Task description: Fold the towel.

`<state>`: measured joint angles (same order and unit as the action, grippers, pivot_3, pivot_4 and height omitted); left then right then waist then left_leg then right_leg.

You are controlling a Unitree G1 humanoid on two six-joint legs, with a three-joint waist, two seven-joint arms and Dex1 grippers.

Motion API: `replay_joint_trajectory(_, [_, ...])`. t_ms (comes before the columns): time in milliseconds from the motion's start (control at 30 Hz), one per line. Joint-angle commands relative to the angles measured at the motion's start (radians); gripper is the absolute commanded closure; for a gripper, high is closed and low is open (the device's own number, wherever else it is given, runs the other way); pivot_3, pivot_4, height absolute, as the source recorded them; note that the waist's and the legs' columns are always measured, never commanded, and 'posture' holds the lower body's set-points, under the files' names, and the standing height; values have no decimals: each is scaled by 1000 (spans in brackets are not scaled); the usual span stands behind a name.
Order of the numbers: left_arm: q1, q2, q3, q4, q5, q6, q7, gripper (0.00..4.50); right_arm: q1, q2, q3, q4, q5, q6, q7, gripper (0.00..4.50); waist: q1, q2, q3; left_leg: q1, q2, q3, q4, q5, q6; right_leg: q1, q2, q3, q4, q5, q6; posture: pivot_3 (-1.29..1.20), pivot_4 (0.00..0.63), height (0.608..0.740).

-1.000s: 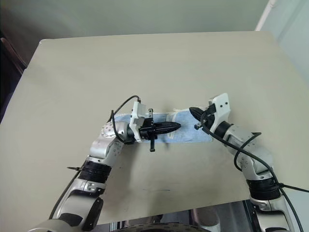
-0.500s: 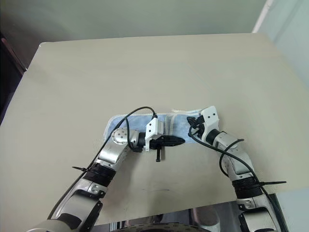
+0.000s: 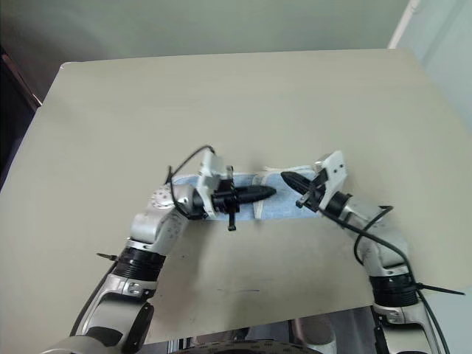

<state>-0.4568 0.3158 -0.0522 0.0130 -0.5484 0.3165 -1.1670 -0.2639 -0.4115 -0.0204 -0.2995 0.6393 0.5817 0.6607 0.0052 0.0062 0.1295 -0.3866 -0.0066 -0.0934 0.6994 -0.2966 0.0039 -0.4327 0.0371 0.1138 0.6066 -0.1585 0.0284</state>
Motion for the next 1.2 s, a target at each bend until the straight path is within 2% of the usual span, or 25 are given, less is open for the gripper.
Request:
replay_joint_trajectory(33, [-27, 42, 109, -136, -147, 115, 62, 4320, -17, -43, -46, -99, 84, 57, 27, 4489, 0, 0, 0, 0, 0, 0, 0, 0, 0, 0, 0, 0, 0, 0, 0, 0, 150, 740])
replay_joint_trajectory(133, [-23, 124, 211, -149, -248, 274, 155, 3632, -20, -88, -27, -127, 103, 95, 59, 3888, -1, 0, 0, 2, 0, 0, -1, 0, 0, 1, 0, 0, 1, 0, 1, 0, 150, 740])
replay_joint_trajectory(200, [3, 192, 239, -131, -238, 333, 195, 2935, -22, -116, -5, -132, 86, 100, 81, 3227, -4, 0, 0, 3, 1, 0, -1, 0, 0, 1, 0, 0, 2, 0, 1, 0, 150, 740])
replay_joint_trajectory(300, [76, 354, 244, -90, -164, 390, 194, 1890, -36, -130, 19, -112, 65, 92, 99, 2227, -13, 0, 0, 4, 1, 0, -2, 0, -1, 0, 1, 1, 2, -1, 0, 0, 150, 740])
replay_joint_trajectory(467, [95, 449, 398, -36, -244, 594, 346, 64, -66, -137, 71, -69, 21, 69, 144, 437, -7, -3, 1, 2, 1, -1, -2, -1, 0, -2, 2, 0, 3, -4, -6, 0, 150, 740])
replay_joint_trajectory(500, [104, 463, 432, -33, -253, 646, 388, 0, -73, -142, 86, -50, 1, 58, 158, 75, -7, -3, 1, 2, 1, -1, -2, -1, 0, -2, 2, 0, 3, -4, -6, 0, 150, 740])
replay_joint_trajectory(533, [110, 471, 454, -30, -256, 678, 420, 0, -78, -143, 97, -38, -13, 51, 166, 28, -8, -3, 1, 2, 1, -1, -2, -1, 0, -2, 2, 0, 3, -4, -6, 0, 150, 740])
replay_joint_trajectory(633, [120, 499, 526, -17, -337, 843, 456, 0, -91, -139, 115, -5, -40, 35, 184, 28, -8, -3, 1, 3, 1, -1, -2, -1, -2, -2, 2, 1, 3, -4, -8, 0, 150, 740])
replay_joint_trajectory(700, [153, 518, 630, -32, -388, 1055, 541, 0, -123, -115, 121, 40, -59, 28, 168, 28, -9, -3, 1, 3, 1, -1, -3, -1, -3, -3, 2, 1, 3, -5, -8, 0, 150, 740])
replay_joint_trajectory(800, [198, 524, 727, -75, -433, 1247, 590, 0, -147, -88, 122, 65, -61, 37, 161, 28, -12, -3, 1, 2, 1, -1, -4, -1, -5, -4, 3, 1, 4, -5, -9, 0, 150, 740])
replay_joint_trajectory(933, [352, 602, 780, -21, -654, 1298, 617, 0, -181, -40, 91, 75, 2, 99, 147, 28, -13, -4, 1, 3, 4, -1, -7, 0, -11, -6, 6, 2, 5, -7, -13, 0, 150, 740])
replay_joint_trajectory(1067, [394, 651, 771, 74, -832, 1298, 728, 0, -215, -8, 54, 108, 26, 140, 117, 28, -1, -4, 1, 4, 7, -2, -11, 2, -18, -8, 10, 1, 7, -7, -18, 0, 150, 740])
replay_joint_trajectory(1200, [408, 622, 743, 92, -937, 1298, 862, 0, -220, 8, 49, 119, 16, 153, 94, 28, 3, -6, 0, 8, 7, -3, -17, 5, -22, -9, 10, 1, 10, -7, -22, 0, 150, 740])
